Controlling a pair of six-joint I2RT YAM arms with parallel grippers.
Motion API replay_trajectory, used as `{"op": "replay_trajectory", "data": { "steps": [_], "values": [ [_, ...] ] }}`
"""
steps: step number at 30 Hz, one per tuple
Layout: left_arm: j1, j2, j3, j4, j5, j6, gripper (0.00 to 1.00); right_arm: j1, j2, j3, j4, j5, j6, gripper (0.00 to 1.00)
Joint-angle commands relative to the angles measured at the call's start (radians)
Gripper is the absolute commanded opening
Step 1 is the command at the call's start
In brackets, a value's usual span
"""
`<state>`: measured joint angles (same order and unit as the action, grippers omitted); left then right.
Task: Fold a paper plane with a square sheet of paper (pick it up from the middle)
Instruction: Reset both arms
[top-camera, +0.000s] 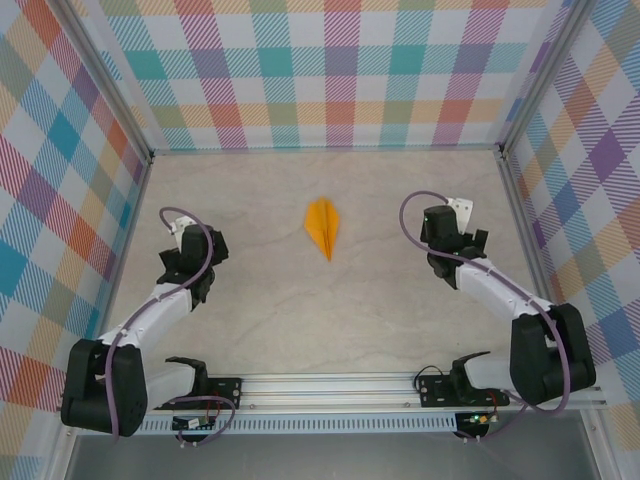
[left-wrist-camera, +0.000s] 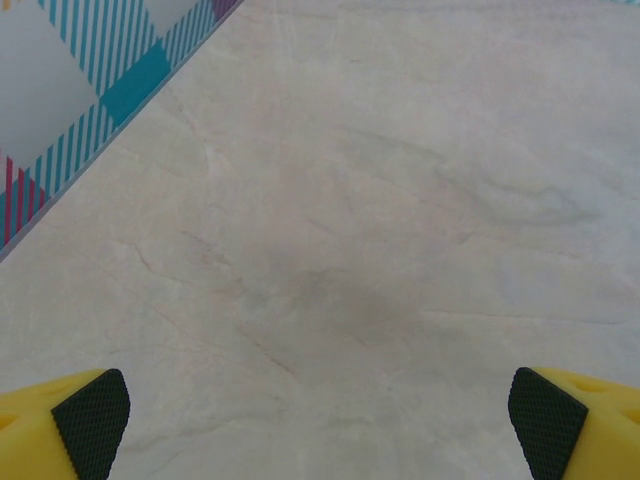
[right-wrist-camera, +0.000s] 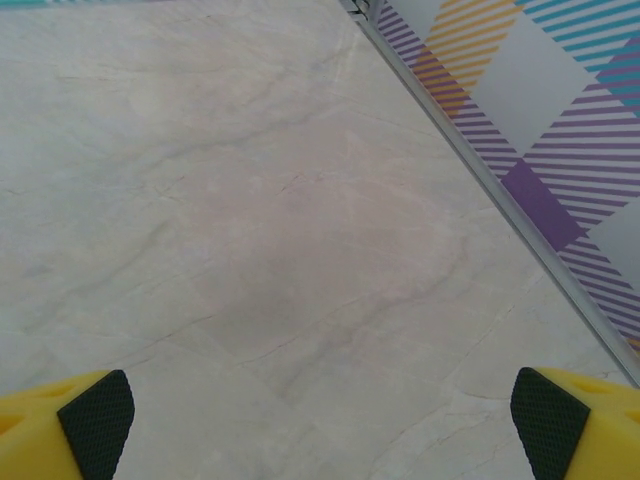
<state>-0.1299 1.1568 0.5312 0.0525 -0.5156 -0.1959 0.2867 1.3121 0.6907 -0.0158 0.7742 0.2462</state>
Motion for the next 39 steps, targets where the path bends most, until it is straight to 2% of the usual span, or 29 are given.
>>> {"op": "replay_trajectory", "data": {
  "steps": [1, 8, 13, 19, 22, 26, 32, 39],
  "values": [
    [0.053, 0.021, -0.056, 0.266, 0.079, 0.086, 1.0, -0.018, 0.051, -0.05, 0.22, -0.041, -0.094, 1.0],
    [0.126, 0.117, -0.156, 0.565, 0.304, 0.132, 1.0, -0.073, 0.113, -0.163, 0.511, -0.236, -0.215, 1.0],
    [0.15, 0.216, -0.178, 0.708, 0.458, 0.13, 1.0, -0.186, 0.091, -0.243, 0.638, -0.466, -0.211, 1.0],
    [0.15, 0.311, -0.159, 0.766, 0.556, 0.162, 1.0, -0.223, 0.167, -0.269, 0.773, -0.582, -0.22, 1.0],
    [0.143, 0.36, -0.157, 0.809, 0.576, 0.179, 1.0, -0.236, 0.178, -0.269, 0.781, -0.622, -0.217, 1.0],
    [0.127, 0.408, -0.149, 0.833, 0.54, 0.184, 1.0, -0.24, 0.21, -0.296, 0.856, -0.638, -0.222, 1.0],
    [0.077, 0.411, -0.111, 0.761, 0.459, 0.218, 1.0, -0.249, 0.214, -0.29, 0.848, -0.653, -0.216, 1.0],
    [0.071, 0.411, -0.111, 0.76, 0.453, 0.225, 1.0, -0.25, 0.213, -0.29, 0.848, -0.654, -0.216, 1.0]
  ]
}}
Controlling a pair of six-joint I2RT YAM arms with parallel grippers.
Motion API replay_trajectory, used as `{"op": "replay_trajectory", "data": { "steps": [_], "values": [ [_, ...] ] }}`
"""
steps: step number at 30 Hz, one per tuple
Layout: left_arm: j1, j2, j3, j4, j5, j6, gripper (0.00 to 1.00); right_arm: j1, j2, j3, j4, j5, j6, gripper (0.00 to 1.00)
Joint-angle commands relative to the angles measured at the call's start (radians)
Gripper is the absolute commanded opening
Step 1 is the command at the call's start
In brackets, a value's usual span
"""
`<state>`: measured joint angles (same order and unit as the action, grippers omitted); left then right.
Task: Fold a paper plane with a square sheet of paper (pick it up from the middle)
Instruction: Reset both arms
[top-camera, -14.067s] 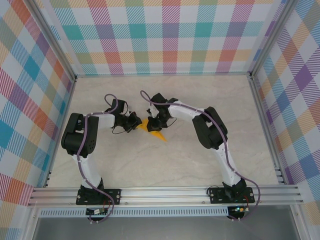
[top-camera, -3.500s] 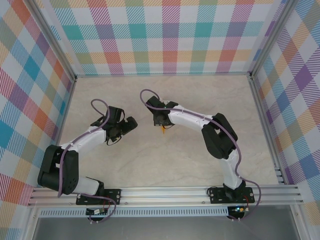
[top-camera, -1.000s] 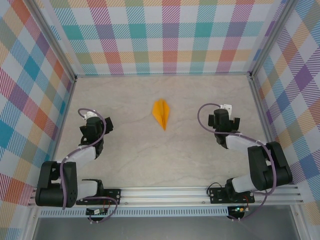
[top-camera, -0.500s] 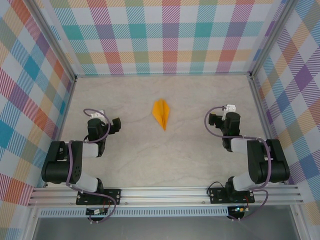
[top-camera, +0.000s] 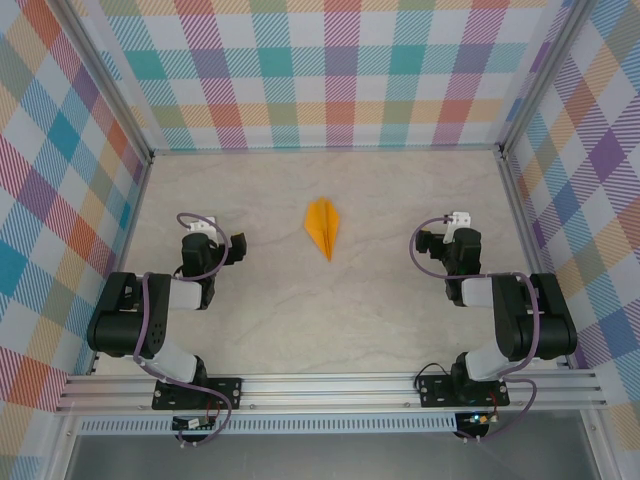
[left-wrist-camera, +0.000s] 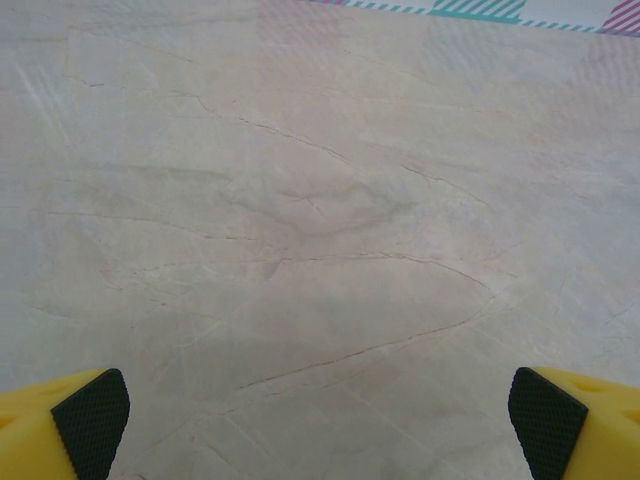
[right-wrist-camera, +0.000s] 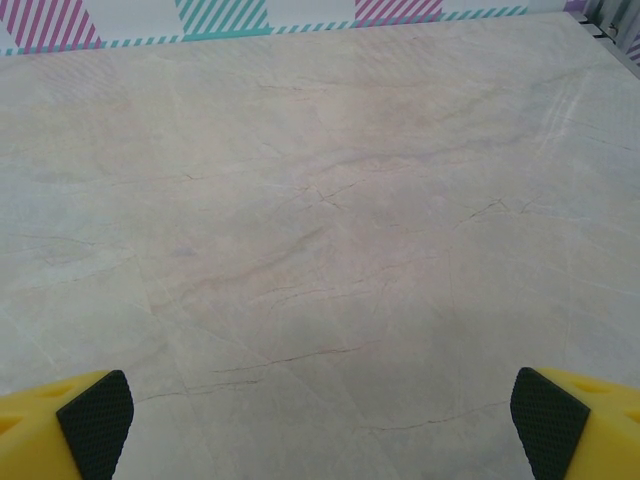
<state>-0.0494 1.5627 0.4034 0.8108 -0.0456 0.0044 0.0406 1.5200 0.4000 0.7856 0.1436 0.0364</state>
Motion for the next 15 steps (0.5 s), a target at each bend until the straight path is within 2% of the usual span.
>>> {"op": "replay_trajectory", "data": {
  "steps": [1, 15],
  "values": [
    [-0.011, 0.004, 0.017, 0.001, -0.019, 0.026, 1.0, -0.004, 0.005, 0.0, 0.047, -0.023, -0.006, 1.0],
    [-0.012, 0.006, 0.022, -0.004, -0.019, 0.027, 1.0, -0.004, 0.006, 0.0, 0.047, -0.024, -0.006, 1.0]
  ]
}}
